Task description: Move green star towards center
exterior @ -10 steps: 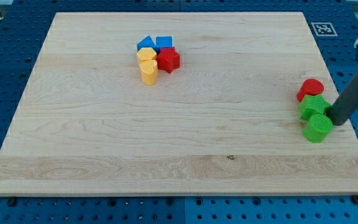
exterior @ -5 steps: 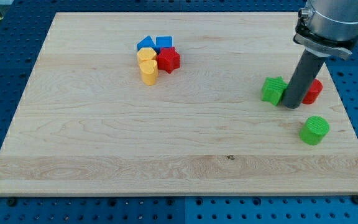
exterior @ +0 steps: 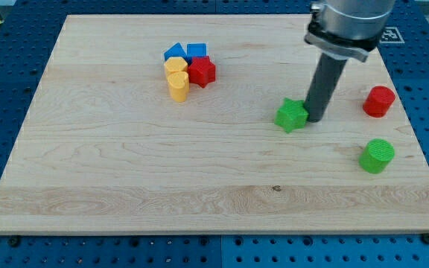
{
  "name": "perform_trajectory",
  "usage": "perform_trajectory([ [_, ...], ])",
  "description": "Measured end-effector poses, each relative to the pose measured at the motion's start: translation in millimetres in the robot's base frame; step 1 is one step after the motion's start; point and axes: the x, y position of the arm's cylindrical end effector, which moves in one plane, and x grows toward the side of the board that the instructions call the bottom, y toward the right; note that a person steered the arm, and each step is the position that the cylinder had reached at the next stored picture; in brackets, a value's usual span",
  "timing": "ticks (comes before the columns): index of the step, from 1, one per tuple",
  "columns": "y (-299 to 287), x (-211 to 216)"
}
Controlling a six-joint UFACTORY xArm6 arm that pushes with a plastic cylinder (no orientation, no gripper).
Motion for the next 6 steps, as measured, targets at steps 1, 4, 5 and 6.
perform_trajectory([
  [1,-25,13],
  [4,-71,35],
  [5,-83,33],
  [6,-89,24],
])
